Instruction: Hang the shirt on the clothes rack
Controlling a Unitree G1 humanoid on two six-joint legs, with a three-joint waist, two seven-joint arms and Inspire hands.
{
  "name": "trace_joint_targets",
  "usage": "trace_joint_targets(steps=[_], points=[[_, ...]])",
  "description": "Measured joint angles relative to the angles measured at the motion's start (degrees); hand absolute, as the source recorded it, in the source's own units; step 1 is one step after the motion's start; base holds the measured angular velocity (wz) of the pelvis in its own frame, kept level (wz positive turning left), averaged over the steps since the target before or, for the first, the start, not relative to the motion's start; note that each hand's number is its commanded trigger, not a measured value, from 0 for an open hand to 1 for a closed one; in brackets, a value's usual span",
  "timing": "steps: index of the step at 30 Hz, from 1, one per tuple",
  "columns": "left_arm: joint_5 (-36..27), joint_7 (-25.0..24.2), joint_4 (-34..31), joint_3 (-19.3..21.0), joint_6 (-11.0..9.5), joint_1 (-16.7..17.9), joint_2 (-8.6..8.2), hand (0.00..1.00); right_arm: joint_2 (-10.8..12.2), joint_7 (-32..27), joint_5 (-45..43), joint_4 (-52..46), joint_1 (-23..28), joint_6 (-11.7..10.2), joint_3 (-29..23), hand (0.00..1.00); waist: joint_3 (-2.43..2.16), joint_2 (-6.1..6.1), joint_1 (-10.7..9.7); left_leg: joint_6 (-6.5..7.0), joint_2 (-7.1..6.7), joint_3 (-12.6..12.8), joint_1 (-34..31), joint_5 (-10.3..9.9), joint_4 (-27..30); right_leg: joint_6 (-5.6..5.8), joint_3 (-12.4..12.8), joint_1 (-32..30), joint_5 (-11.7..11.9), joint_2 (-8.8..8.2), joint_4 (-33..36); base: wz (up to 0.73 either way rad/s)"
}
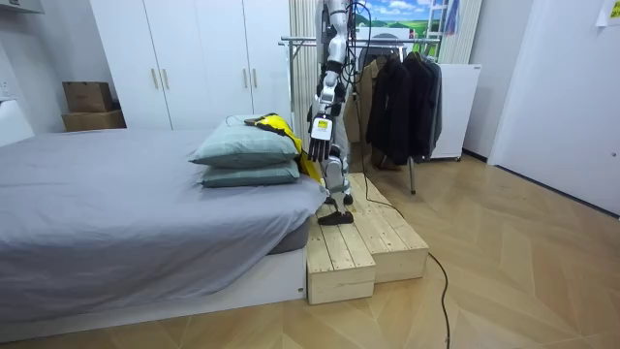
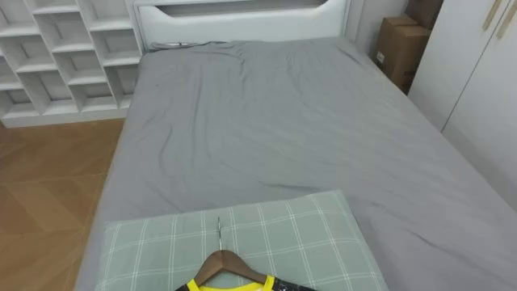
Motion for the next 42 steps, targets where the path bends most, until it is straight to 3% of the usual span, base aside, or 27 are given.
trace_joint_targets(steps=[35, 42], points=[[-0.01, 2.04, -0.07, -0.06, -0.87, 0.07, -0.47, 0.0, -0.01, 0.45, 1.2, 0.04, -0.12, -0.1, 0.23, 0.0, -0.12, 0.19, 0.22, 0.0, 0.0, 0.06, -0.19, 0.0, -0.04, 0.0, 0.07, -0.21, 0.0, 0.01, 0.01, 0.0], [0.15, 5.63, -0.3, 1.3, -2.65, 0.04, -0.62, 0.0, -0.08, -0.69, 3.38, 0.8, 0.23, -0.63, 1.38, 0.0, -0.05, -0.16, 2.65, 0.0, 0.04, 0.2, 0.48, 0.02, -0.01, 0.0, 0.03, -0.07, 0.0, 0.0, -0.04, -0.01]])
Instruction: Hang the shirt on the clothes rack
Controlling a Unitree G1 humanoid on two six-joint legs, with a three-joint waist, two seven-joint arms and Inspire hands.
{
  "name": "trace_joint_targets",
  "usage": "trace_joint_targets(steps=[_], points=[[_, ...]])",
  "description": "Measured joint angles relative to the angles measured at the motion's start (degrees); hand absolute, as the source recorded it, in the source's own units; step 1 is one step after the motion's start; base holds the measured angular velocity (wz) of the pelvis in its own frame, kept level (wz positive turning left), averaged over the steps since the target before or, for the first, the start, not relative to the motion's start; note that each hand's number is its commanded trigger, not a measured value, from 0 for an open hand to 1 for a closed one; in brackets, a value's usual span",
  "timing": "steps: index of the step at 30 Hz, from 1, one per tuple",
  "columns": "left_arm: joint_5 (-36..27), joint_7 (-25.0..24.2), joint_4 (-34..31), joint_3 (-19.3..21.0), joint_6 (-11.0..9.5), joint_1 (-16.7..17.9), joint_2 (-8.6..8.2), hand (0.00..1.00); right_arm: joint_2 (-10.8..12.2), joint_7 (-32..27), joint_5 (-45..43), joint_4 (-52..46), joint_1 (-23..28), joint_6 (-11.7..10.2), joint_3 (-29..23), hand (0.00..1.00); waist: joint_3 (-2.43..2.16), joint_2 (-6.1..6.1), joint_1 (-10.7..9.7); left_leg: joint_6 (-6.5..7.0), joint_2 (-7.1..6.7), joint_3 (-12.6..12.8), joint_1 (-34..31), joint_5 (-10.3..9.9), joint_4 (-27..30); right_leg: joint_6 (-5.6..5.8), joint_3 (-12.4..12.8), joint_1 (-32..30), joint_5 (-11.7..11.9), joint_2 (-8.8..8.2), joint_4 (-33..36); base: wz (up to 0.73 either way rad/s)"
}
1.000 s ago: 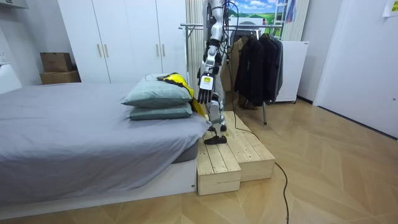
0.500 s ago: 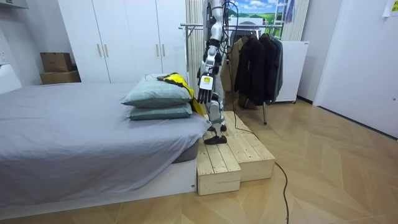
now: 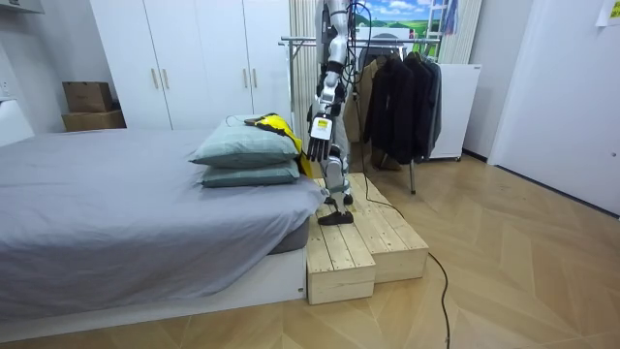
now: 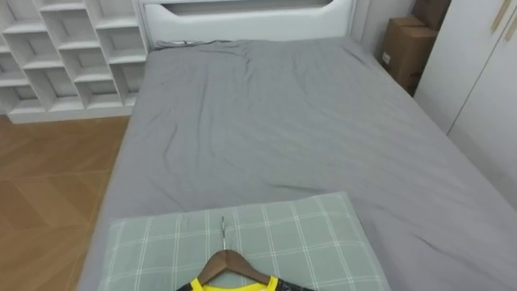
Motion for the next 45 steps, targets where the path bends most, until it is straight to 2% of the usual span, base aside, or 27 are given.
trace_joint_targets(steps=[3, 5, 6, 14, 17, 22, 26, 27, 31, 36, 42, 45], points=[[-0.03, 1.81, 0.0, 1.99, -0.74, 0.01, 0.05, 0.0, 0.0, -0.21, -0.13, -0.03, 0.47, -0.74, 0.01, 0.0, 0.12, -0.21, 0.65, 0.0, 0.0, 0.03, -0.02, 0.0, 0.04, 0.0, -0.12, 0.2, 0.0, -0.01, 0.03, 0.0], [-0.01, 3.37, 0.08, 2.78, -0.93, 0.25, 0.08, 0.0, 0.0, -0.48, -0.49, 0.01, 0.4, -0.8, 0.03, 0.0, -0.06, 0.16, 0.65, 0.0, -0.02, 0.04, 0.01, -0.01, 0.08, 0.0, -0.31, 0.17, 0.0, -0.02, 0.03, 0.0], [0.01, 4.45, 0.08, 3.18, -1.0, 0.29, 0.11, 0.0, 0.0, -0.65, -0.7, 0.1, 0.38, -0.9, 0.04, 0.0, 0.05, 0.06, 0.63, 0.0, -0.03, -0.05, 0.0, -0.01, 0.1, 0.0, -0.49, 0.32, 0.0, -0.03, 0.03, 0.04], [0.64, 9.54, -2.27, 3.77, -1.13, 0.46, 0.6, 0.0, -0.41, -0.69, -2.27, -0.45, 0.17, -1.29, -0.1, 0.0, 0.25, 0.74, 0.55, -0.02, -0.06, -0.98, 0.02, -0.02, 0.34, 0.0, -0.97, 0.88, 0.0, -0.03, -0.07, 0.05], [1.38, 11.76, -3.48, 4.73, -1.92, 0.43, 1.17, 0.0, -0.83, -0.7, -2.89, -0.19, -0.2, -1.68, -0.2, 0.0, 0.23, 1.1, 0.32, -0.05, -0.06, -1.0, 0.21, 0.01, 0.12, 0.0, -1.06, 0.82, 0.0, -0.02, -0.08, 0.0], [5.85, 18.21, -6.82, 5.49, -4.22, 0.17, 1.74, 0.0, -1.18, -0.64, -4.46, -0.29, -0.22, -2.36, -0.21, 0.0, 0.21, 1.23, 0.22, -0.08, -0.07, -1.05, 0.43, 0.03, -0.01, 0.0, -0.65, 0.85, 0.0, 0.01, -0.06, 0.0], [10.6, 20.73, -8.74, 5.39, -4.65, -0.2, 1.81, 0.0, -1.31, -0.52, -6.6, -0.53, -0.37, -2.57, -0.13, 0.0, 0.07, 1.02, 0.17, -0.08, -0.09, -1.05, 0.38, 0.04, 0.13, 0.0, -0.57, 0.94, 0.0, 0.01, -0.05, 0.0], [13.37, 21.37, -9.42, 5.03, -4.75, -0.2, 1.81, 0.0, -1.34, -0.55, -6.97, -0.63, -0.44, -2.68, -0.12, 0.0, 0.06, 1.03, 0.06, -0.08, -0.1, -1.07, 0.32, 0.06, 0.37, 0.0, -0.72, 0.94, 0.0, 0.0, -0.05, 0.05], [18.59, 24.33, -11.28, 2.81, -5.03, -0.6, 1.85, 0.0, -1.36, -0.73, -8.64, -0.7, -0.75, -3.81, -0.14, 0.0, 0.01, 1.27, -1.17, -0.07, -0.37, -1.9, 0.04, 0.06, 0.98, 0.0, -1.33, 0.86, 0.0, -0.19, -0.07, 0.11], [22.71, 25.95, -12.4, 1.47, -5.19, -0.98, 1.87, 0.0, -1.36, -0.89, -9.07, -0.75, -0.79, -4.4, -0.12, 0.0, -0.05, 1.23, -2.18, -0.07, -0.41, -2.06, -0.08, 0.06, 0.92, 0.02, -1.45, 1.28, -0.02, -0.22, -0.08, 0.0], [28.42, 27.91, -14.64, 0.82, -5.48, -2.21, 1.96, 0.0, -1.41, -0.67, -9.04, -0.8, -0.85, -4.8, -0.11, 0.0, -0.13, 1.13, -2.53, -0.06, -0.42, -1.99, -0.1, 0.07, 0.96, 0.02, -0.36, 1.0, -0.02, -0.19, -0.07, -0.01], [31.27, 30.08, -15.96, -0.16, -6.58, -2.52, 2.19, 0.0, -1.42, -0.73, -9.05, -0.8, -0.86, -5.13, -0.1, 0.0, -0.15, 1.13, -2.6, -0.06, -0.42, -1.96, -0.17, 0.06, 0.93, 0.02, -0.39, 0.89, -0.02, -0.19, -0.06, 0.0]])
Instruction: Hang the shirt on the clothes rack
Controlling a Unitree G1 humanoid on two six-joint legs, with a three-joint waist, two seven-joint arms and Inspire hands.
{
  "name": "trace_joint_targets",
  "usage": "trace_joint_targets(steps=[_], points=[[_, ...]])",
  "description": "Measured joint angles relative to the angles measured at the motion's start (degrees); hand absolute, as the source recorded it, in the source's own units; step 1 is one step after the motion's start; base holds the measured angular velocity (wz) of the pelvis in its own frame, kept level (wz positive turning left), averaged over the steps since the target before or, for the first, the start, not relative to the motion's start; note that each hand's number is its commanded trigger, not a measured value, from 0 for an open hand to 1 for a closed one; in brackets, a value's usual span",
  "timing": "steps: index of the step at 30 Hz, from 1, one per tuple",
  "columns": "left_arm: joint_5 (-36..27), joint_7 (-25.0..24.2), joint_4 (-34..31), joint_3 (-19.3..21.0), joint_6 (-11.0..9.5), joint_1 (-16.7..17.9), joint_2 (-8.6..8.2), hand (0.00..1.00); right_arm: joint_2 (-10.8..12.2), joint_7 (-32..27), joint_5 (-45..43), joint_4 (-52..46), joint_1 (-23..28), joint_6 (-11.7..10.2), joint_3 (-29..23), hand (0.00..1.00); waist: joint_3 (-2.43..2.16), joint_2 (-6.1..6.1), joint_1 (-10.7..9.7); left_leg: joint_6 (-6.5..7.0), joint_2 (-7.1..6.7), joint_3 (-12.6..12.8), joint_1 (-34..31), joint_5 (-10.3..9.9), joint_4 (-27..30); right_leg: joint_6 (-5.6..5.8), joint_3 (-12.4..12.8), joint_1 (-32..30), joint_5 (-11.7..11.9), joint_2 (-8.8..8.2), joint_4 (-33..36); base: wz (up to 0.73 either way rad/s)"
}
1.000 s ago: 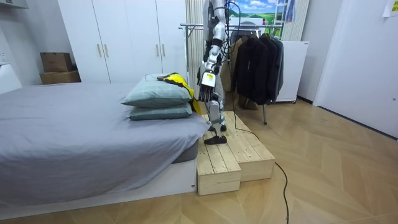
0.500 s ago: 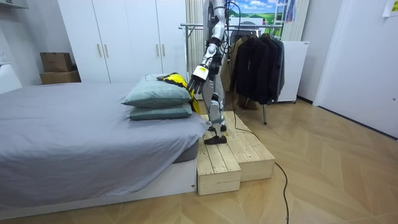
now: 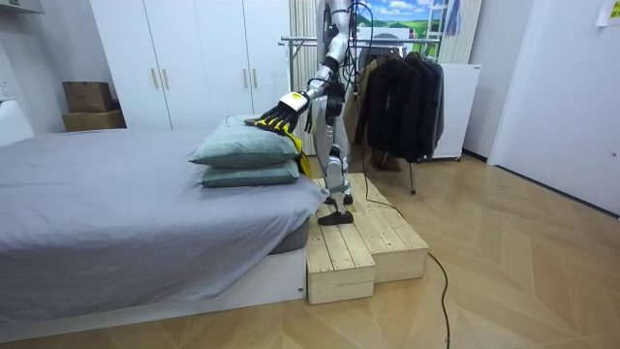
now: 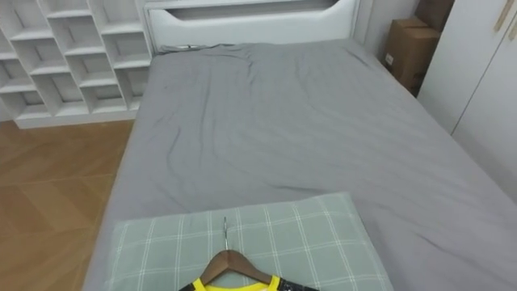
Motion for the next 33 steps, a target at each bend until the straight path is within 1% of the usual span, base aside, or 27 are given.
trace_joint_targets(steps=[3, 7, 9, 13, 16, 22, 26, 31, 33], points=[[2.65, 1.03, -1.62, -0.25, -0.1, -0.01, 0.09, 0.0, -0.05, -0.34, -0.07, 0.01, 0.03, -0.38, 0.02, 0.0, -0.04, 0.08, -0.06, 0.0, 0.0, 0.05, 0.01, 0.0, 0.05, 0.0, -0.04, 0.02, 0.0, 0.0, 0.0, 0.0], [6.1, 2.26, -5.86, -1.27, -0.11, -0.02, 0.16, 0.0, -0.11, -1.05, -0.39, -0.08, 0.05, -0.59, 0.0, 0.0, -0.07, 0.05, -0.15, 0.0, -0.06, 0.0, -0.69, 0.0, 0.23, 0.0, -0.67, -0.27, 0.0, -0.02, -0.01, 0.04], [7.45, 2.34, -6.97, -1.71, -0.13, -0.08, 0.24, 0.0, -0.16, -1.19, -0.82, -0.09, -0.02, -0.65, 0.01, 0.0, -0.1, 0.11, -0.32, 0.0, -0.07, -0.06, -0.79, 0.0, 0.38, 0.0, -0.69, -0.23, 0.0, -0.02, -0.02, 0.02], [9.49, 2.18, -8.64, -3.51, -0.13, -0.33, 0.36, 0.0, -0.28, -1.21, -1.28, 0.01, 0.0, -1.13, 0.02, 0.0, -0.13, 0.19, -0.38, 0.0, -0.08, -0.08, -0.89, 0.0, 0.54, 0.0, -0.07, -0.5, 0.0, -0.01, -0.1, 0.0], [11.71, 2.17, -10.13, -3.86, -0.13, -0.36, 0.34, 0.0, -0.31, -1.36, -1.01, 0.1, 0.0, -1.18, 0.05, 0.0, -0.15, 0.24, -0.37, 0.0, -0.05, 0.0, -0.92, 0.0, 0.56, 0.0, 0.17, -0.93, 0.0, -0.01, -0.09, -0.05], [12.54, 2.19, -11.08, -5.85, 0.0, -0.35, 0.16, 0.0, -0.29, -1.44, -0.75, 0.14, 0.03, -1.17, 0.04, 0.0, -0.16, 0.23, -0.57, 0.01, -0.05, 0.42, -0.88, 0.01, 0.57, 0.0, 0.44, -0.71, 0.0, -0.01, -0.08, 0.0], [13.0, 2.19, -11.08, -6.97, 0.04, -0.35, 0.15, 0.0, -0.28, -1.41, -0.62, 0.12, -0.03, -1.16, 0.02, 0.0, -0.15, 0.27, -1.14, 0.01, -0.05, 0.06, -1.04, 0.01, 0.73, 0.0, 0.26, -0.98, 0.0, -0.01, -0.08, 0.0], [12.81, 2.17, -11.07, -11.33, 0.03, -0.36, 0.05, 0.0, -0.22, -1.29, 0.24, 0.1, -0.32, -1.14, 0.64, 0.0, -0.16, 0.29, -1.93, 0.01, 0.0, 0.24, -0.95, 0.01, 0.72, -0.01, 0.27, -0.99, 0.0, -0.01, -0.04, 0.0], [12.64, 2.14, -11.07, -12.41, -0.03, -0.38, -0.05, 0.0, -0.25, -1.23, 0.34, 0.1, -0.44, -1.14, 1.2, 0.0, -0.15, 0.24, -2.0, 0.01, 0.06, 0.5, -0.96, 0.01, 0.73, -0.01, 0.3, -0.95, 0.0, 0.0, -0.01, -0.06]])
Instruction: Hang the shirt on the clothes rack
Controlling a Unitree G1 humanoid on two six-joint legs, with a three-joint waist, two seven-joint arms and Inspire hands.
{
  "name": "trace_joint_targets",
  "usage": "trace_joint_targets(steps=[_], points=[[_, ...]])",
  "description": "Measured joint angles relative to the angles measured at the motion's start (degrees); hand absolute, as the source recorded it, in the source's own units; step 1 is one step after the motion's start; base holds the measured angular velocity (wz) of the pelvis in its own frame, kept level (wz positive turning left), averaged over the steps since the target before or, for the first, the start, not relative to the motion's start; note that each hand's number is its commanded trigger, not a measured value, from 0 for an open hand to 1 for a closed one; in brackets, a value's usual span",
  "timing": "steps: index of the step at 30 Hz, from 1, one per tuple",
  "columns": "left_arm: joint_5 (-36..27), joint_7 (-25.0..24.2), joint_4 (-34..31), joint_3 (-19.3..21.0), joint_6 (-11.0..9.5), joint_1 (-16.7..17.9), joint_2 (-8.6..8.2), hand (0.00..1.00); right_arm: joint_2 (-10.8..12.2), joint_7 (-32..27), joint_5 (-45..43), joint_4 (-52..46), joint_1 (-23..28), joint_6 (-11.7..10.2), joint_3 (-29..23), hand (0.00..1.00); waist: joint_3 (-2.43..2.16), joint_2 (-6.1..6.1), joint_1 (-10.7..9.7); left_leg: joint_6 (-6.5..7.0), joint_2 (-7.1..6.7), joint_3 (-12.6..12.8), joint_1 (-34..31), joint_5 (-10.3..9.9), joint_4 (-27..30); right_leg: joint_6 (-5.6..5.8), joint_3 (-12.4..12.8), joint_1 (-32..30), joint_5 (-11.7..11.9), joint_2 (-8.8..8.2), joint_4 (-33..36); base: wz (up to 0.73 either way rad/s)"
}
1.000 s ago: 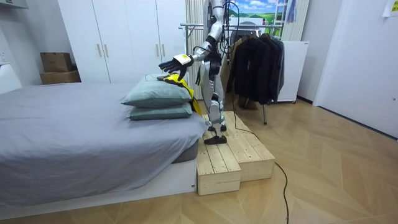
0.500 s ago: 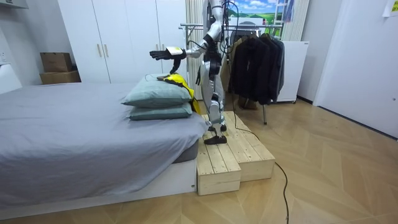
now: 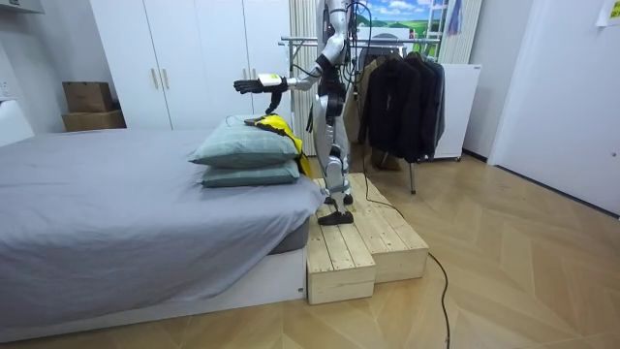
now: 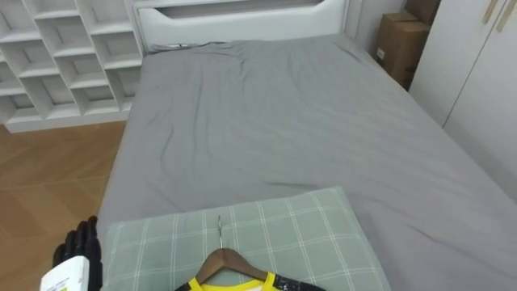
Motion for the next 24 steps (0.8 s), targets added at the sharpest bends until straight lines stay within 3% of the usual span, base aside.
trace_joint_targets(steps=[24], points=[[2.91, -4.2, -0.03, -6.03, -0.12, 0.03, -0.65, 0.0, 0.29, 1.25, 6.09, 0.25, -0.09, -0.01, 3.36, 0.0, -0.06, -1.19, -1.21, -0.01, 0.17, 0.7, -0.34, 0.0, -0.21, -0.01, 0.06, -0.17, 0.01, 0.08, 0.06, -0.01]])
